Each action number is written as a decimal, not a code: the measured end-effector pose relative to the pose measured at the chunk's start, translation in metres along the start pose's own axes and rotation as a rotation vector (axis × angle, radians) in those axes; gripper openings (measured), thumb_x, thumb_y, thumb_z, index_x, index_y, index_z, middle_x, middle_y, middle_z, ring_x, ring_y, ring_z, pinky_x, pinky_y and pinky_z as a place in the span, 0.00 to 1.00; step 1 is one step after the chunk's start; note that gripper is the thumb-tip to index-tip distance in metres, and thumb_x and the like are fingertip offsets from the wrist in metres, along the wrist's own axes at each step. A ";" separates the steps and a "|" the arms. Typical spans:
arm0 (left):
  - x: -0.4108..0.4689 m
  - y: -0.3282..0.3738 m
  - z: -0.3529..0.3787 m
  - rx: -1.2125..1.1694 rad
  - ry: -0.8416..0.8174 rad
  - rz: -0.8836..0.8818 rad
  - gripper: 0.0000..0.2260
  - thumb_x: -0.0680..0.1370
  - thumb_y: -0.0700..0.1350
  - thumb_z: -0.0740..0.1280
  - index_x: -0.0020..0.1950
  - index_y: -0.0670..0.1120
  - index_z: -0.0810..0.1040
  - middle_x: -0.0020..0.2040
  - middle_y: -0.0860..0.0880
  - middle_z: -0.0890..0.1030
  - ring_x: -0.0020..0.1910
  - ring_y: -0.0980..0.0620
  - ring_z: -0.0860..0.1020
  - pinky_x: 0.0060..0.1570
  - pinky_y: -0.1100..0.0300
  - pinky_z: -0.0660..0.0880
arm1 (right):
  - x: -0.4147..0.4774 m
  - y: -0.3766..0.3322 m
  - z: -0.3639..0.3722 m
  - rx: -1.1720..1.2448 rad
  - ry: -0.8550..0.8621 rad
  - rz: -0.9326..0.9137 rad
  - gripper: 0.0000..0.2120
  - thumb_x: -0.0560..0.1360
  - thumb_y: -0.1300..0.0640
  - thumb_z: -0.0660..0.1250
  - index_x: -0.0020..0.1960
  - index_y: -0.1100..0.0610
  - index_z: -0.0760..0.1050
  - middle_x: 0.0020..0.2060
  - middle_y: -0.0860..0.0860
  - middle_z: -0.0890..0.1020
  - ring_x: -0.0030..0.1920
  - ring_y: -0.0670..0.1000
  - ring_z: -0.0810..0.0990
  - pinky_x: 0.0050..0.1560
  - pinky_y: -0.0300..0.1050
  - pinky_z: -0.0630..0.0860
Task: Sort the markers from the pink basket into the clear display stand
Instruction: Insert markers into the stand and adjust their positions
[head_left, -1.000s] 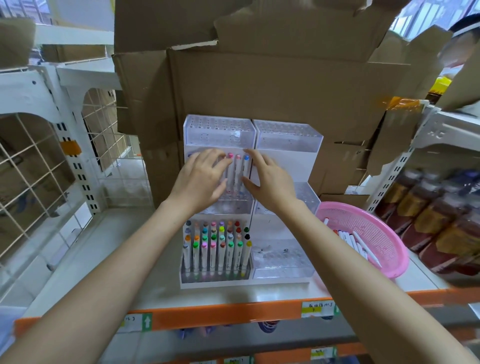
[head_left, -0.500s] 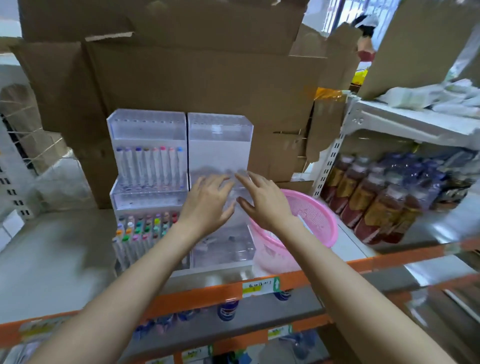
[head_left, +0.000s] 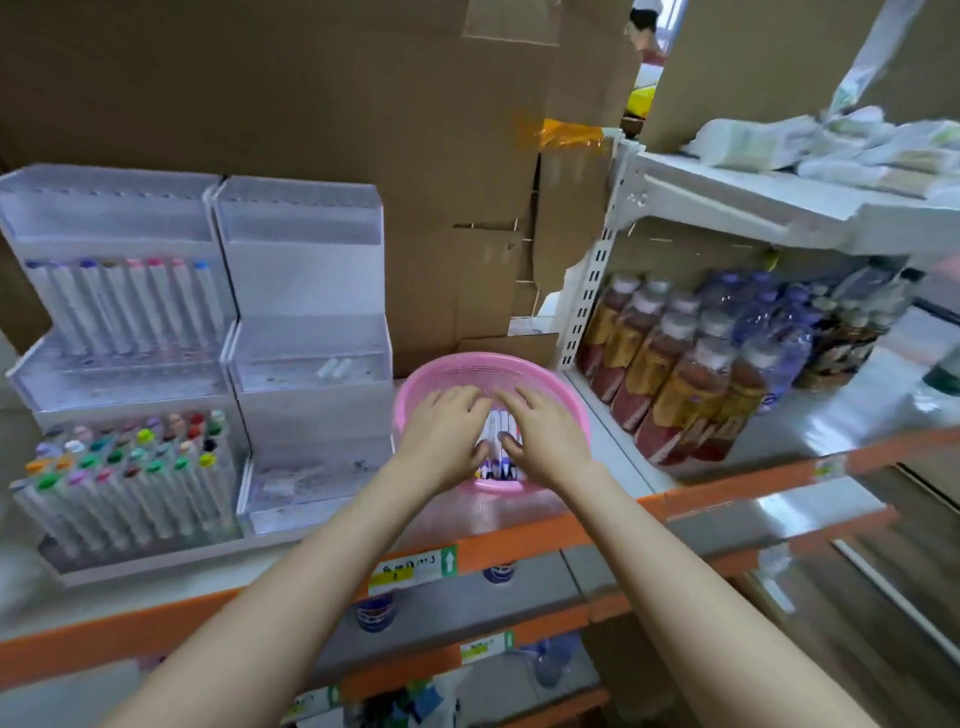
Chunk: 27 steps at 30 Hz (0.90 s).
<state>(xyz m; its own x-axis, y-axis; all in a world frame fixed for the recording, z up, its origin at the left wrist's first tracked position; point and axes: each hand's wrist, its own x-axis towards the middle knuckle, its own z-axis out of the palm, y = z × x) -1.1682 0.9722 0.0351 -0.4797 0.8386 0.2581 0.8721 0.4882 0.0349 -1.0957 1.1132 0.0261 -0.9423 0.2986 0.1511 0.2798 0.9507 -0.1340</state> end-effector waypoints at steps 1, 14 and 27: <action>0.007 0.001 0.005 0.014 -0.037 -0.024 0.21 0.77 0.50 0.62 0.69 0.46 0.67 0.68 0.46 0.70 0.66 0.46 0.68 0.63 0.53 0.64 | 0.003 0.007 0.003 0.002 -0.015 0.012 0.27 0.77 0.51 0.63 0.75 0.49 0.61 0.70 0.53 0.69 0.68 0.57 0.69 0.64 0.49 0.69; 0.045 -0.014 0.051 -0.054 -0.415 -0.261 0.24 0.79 0.57 0.59 0.72 0.47 0.65 0.76 0.47 0.57 0.70 0.41 0.63 0.62 0.46 0.68 | 0.039 0.026 0.025 0.049 -0.308 0.112 0.18 0.77 0.59 0.62 0.67 0.57 0.69 0.55 0.58 0.79 0.53 0.59 0.79 0.51 0.52 0.77; 0.044 -0.015 0.041 -0.185 -0.396 -0.240 0.22 0.74 0.64 0.64 0.63 0.56 0.76 0.77 0.46 0.57 0.70 0.43 0.64 0.66 0.45 0.65 | 0.042 0.031 0.022 0.274 -0.251 0.198 0.14 0.74 0.63 0.63 0.58 0.59 0.79 0.53 0.57 0.82 0.52 0.58 0.79 0.47 0.44 0.72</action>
<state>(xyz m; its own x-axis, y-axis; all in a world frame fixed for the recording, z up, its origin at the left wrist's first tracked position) -1.2068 1.0118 0.0061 -0.6372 0.7531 -0.1638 0.7181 0.6573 0.2286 -1.1307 1.1537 0.0070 -0.9002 0.4114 -0.1425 0.4327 0.8093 -0.3972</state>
